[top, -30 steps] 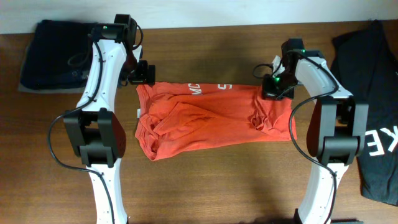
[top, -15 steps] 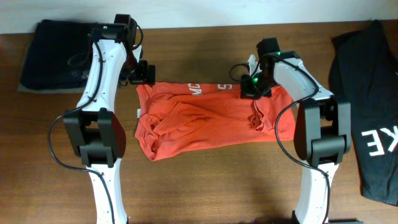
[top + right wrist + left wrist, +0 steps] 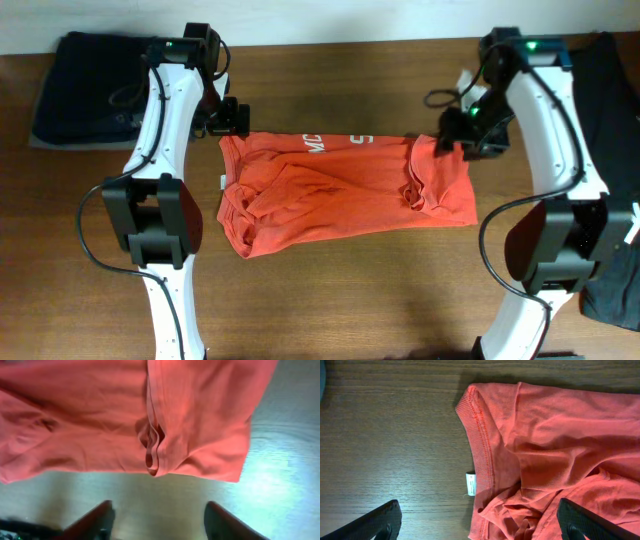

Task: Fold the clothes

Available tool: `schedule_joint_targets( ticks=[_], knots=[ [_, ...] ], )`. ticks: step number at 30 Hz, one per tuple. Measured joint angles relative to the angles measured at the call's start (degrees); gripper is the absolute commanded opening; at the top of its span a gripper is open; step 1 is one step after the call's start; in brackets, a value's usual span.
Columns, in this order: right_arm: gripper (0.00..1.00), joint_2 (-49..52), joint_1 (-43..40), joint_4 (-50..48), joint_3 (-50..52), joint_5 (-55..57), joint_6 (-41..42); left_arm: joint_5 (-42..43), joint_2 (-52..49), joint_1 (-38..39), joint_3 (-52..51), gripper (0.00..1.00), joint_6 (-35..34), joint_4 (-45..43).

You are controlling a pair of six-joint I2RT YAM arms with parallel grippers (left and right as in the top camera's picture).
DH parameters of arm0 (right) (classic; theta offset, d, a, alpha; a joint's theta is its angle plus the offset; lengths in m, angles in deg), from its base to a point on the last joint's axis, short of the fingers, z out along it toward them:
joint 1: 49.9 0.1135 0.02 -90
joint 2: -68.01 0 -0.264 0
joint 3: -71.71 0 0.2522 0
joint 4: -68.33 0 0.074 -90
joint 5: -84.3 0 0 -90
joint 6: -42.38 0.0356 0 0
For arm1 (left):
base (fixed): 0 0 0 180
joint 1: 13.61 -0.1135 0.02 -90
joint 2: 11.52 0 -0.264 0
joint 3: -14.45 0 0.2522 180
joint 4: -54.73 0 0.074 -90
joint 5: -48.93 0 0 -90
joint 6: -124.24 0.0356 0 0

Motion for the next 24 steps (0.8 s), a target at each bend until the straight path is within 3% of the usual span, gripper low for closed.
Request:
schedule_joint_targets(
  ticks=[2, 6, 12, 17, 24],
  knots=[
    [0.58, 0.3, 0.9, -1.8, 4.3, 0.0, -0.5, 0.0, 0.0, 0.0, 0.0, 0.99, 0.0, 0.1],
    [0.26, 0.8, 2.1, -8.9, 13.5, 0.2, -1.7, 0.3, 0.0, 0.0, 0.0, 0.99, 0.0, 0.2],
    [0.26, 1.2, 2.1, -20.3, 25.8, 0.0, -1.4, 0.5, 0.0, 0.0, 0.0, 0.99, 0.0, 0.2],
    [0.09, 1.2, 2.2, -25.0, 31.3, -3.3, -1.7, 0.5, 0.0, 0.0, 0.0, 0.99, 0.0, 0.1],
    [0.04, 1.2, 3.5, -26.1, 32.5, -9.2, -2.2, 0.5, 0.0, 0.0, 0.0, 0.99, 0.0, 0.0]
  ],
)
